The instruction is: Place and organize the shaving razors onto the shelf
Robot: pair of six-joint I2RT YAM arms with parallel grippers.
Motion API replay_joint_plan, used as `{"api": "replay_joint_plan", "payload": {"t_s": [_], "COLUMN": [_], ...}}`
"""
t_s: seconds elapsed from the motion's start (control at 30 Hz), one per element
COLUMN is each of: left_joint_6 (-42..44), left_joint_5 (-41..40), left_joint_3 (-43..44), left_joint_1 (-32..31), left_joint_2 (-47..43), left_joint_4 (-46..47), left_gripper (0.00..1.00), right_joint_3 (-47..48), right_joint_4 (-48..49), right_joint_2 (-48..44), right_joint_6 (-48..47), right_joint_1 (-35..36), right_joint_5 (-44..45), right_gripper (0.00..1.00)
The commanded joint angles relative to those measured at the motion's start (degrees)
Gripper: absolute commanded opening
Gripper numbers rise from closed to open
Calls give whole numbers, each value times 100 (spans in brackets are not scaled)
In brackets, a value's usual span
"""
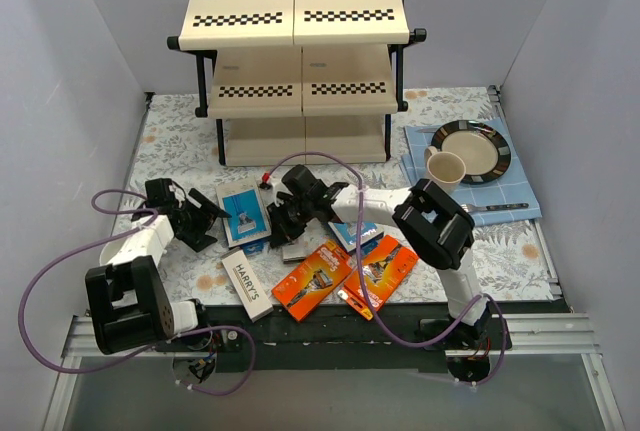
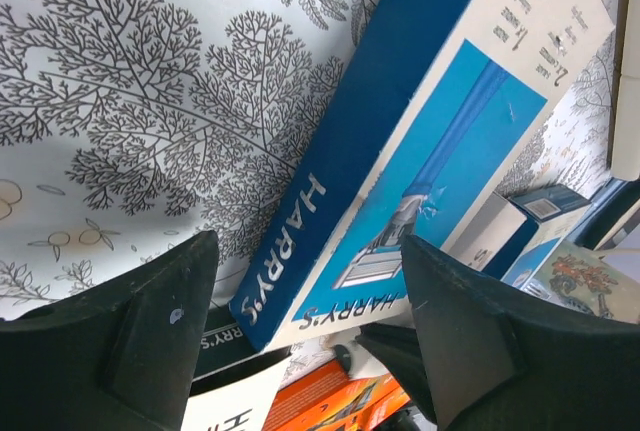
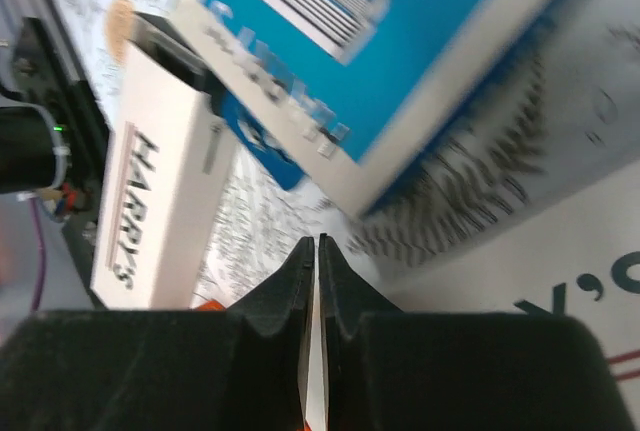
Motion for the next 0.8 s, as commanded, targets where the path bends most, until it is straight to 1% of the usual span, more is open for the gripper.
{"api": "replay_joint_plan", "payload": {"t_s": [0.0,0.07,0.13,0.17,0.2,0.23,0.27,0.3,0.33,0.37,0.4,0.5,0.57,0.63,0.67,0.77], "left_joint_6": [-221,-274,-291,-309,-326,-361,-405,-432,-536,-581,-625,-810,-827,-854,-950,-1082], "left_joint_5": [159,195,238,256,300,370,423,502,554,729,818,1082,1205,1337,1503,1601], "left_joint_3": [-53,-62,-62,-53,-62,-53,-70,-70,-88,-114,-149,-176,-185,-211,-228,-299], "left_joint_1": [4,4,4,4,4,4,4,4,4,4,-5,4,4,4,-5,-5], "left_joint_2": [125,265,353,449,503,547,625,661,705,784,828,977,1004,987,986,969], "left_joint_4": [292,371,467,494,538,617,661,696,757,801,845,969,1039,1214,1276,1461], "left_gripper": [73,73,73,73,73,72,70,69,68,65,65,64,64,64,64,64], "right_joint_3": [-341,-508,-623,-719,-772,-807,-869,-887,-895,-904,-878,-852,-834,-843,-834,-738], "right_joint_4": [-510,-615,-625,-564,-485,-345,-187,232,472,631,911,1369,1423,1686,1678,1582], "right_joint_2": [-316,-395,-570,-641,-807,-869,-914,-940,-949,-923,-844,-573,-423,-247,-194,-53], "right_joint_6": [-205,-258,-416,-434,-426,-260,-111,4,353,539,767,1296,1629,1788,1955,2088], "right_joint_1": [-288,-454,-560,-665,-727,-763,-806,-816,-807,-789,-781,-737,-728,-693,-667,-587], "right_joint_5": [802,1102,1155,1103,963,414,43,-344,-957,-1111,-1199,-1481,-1499,-1657,-1640,-1517], "right_gripper": [12,11,10,12,15,21,35,40,44,49,52,54,54,53,53,52]}}
